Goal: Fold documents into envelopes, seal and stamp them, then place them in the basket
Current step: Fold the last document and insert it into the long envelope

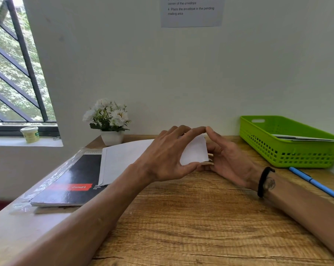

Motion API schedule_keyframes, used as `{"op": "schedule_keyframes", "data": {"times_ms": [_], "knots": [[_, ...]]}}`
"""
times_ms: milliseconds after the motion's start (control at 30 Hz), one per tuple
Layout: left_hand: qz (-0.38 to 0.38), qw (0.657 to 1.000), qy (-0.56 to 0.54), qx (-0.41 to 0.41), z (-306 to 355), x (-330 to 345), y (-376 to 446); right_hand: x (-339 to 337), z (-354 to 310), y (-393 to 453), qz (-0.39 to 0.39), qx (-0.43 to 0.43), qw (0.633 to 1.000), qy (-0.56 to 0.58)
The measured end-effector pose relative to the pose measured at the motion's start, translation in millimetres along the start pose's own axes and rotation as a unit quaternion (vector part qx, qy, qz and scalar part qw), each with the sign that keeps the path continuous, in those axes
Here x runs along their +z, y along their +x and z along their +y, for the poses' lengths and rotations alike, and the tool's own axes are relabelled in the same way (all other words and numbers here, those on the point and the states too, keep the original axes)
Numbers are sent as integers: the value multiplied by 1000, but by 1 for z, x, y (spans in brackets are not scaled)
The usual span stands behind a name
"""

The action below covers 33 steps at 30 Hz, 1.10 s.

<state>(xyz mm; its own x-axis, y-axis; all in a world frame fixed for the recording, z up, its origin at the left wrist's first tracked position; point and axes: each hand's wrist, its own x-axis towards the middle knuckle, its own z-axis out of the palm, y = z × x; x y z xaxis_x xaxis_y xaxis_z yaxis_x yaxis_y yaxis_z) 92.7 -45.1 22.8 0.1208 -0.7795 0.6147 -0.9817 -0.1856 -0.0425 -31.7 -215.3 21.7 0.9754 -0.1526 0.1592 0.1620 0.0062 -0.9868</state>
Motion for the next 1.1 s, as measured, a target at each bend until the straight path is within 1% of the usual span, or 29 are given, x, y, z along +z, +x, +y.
{"op": "schedule_keyframes", "data": {"times_ms": [200, 367, 500, 633, 867, 1100], "knots": [[2, 1000, 3, -2, 0, -1, 0, -4, 4, 1, 8, 2, 999, 33], [10, 1000, -2, -5, -1, -2, 0, -13, 12, 5, 48, -24, 998, -12], [12, 1000, 1, -7, -2, -1, 0, -14, 16, 6, 78, -34, 996, -12], [10, 999, 3, -35, -5, -2, -1, -15, 17, 9, 114, -32, 993, 9], [36, 995, -29, -91, -8, -4, 0, -21, 14, 11, 184, -11, 982, 36], [33, 988, -79, -125, -9, -7, 2, -28, 15, 15, 253, 20, 967, 11]]}}
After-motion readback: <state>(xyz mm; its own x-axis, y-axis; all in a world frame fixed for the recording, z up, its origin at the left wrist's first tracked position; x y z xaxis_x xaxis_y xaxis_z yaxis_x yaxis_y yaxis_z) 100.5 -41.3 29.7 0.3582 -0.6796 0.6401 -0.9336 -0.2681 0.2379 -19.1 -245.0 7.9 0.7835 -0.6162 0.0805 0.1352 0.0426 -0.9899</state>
